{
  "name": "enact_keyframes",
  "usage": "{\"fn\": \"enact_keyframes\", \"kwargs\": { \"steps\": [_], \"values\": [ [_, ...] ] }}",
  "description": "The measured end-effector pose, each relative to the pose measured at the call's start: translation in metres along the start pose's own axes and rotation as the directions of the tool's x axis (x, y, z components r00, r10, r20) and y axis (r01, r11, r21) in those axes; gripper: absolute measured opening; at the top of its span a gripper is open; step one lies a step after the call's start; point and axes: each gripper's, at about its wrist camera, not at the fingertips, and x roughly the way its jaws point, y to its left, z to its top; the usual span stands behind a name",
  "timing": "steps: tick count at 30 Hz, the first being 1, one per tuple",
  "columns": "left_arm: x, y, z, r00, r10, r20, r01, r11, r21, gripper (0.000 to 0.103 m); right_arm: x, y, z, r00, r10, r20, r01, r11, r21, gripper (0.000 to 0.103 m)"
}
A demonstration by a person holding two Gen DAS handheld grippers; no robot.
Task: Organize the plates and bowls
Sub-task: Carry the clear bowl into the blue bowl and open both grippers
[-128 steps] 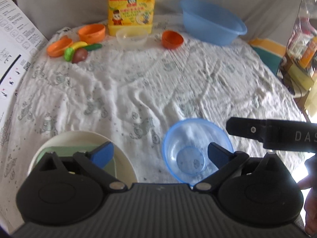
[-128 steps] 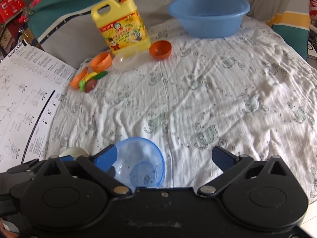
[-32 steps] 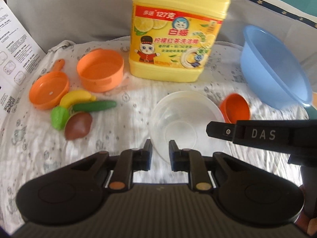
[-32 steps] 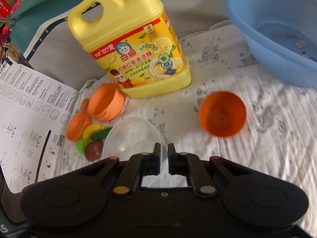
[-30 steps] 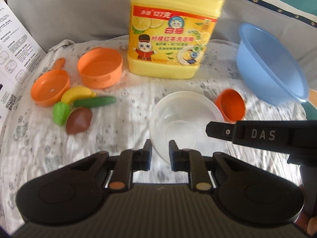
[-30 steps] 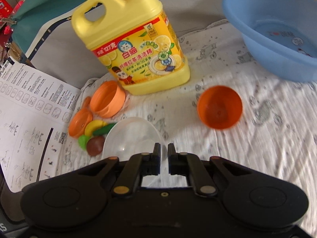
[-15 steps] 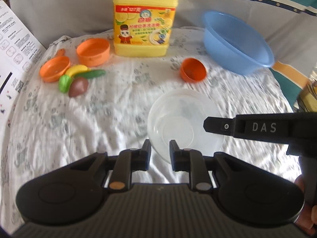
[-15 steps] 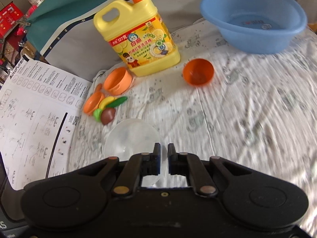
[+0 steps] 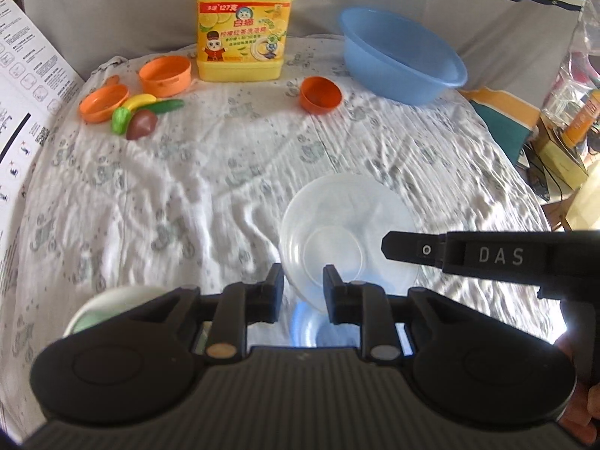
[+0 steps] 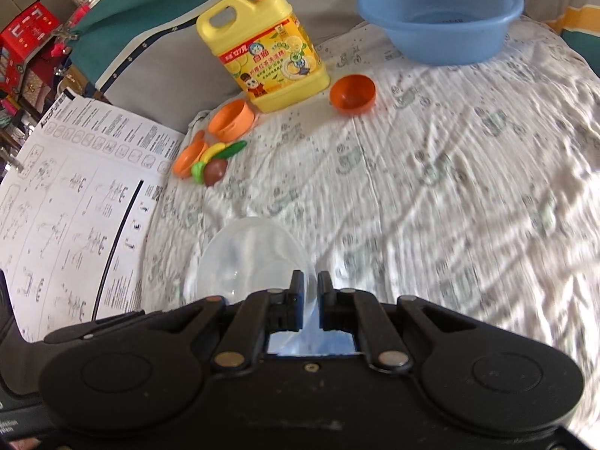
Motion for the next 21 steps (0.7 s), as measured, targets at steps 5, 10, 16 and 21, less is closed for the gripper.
{"fn": "enact_keyframes", "kwargs": {
  "steps": [5, 10, 16, 21],
  "values": [
    [-0.004, -0.005, -0.018, 1.0, -0.009, -0.013, 0.009, 1.0, -0.001, 0.023, -0.007, -0.005, -0.021, 1.0, -0.008, -0.024, 0.008, 1.0, 0.008, 0.008],
    [-0.005, -0.01, -0.029, 1.0, -0.019, -0.023, 0.019, 1.0, 0.006, 0.023, -0.012, -0.008, -0.035, 0.999, -0.021, -0.031, 0.021, 1.0, 0.002, 0.009],
    [-0.002, -0.011, -0.034, 0.999, -0.025, -0.032, 0.025, 1.0, 0.001, 0.025, -0.015, -0.007, -0.046, 0.999, -0.039, -0.032, 0.038, 0.999, -0.03, 0.01],
    [0.003, -0.013, -0.037, 0.999, -0.028, -0.047, 0.028, 1.0, -0.003, 0.026, -0.013, -0.011, -0.048, 0.998, -0.041, -0.043, 0.04, 0.999, -0.019, 0.01]
  ]
}}
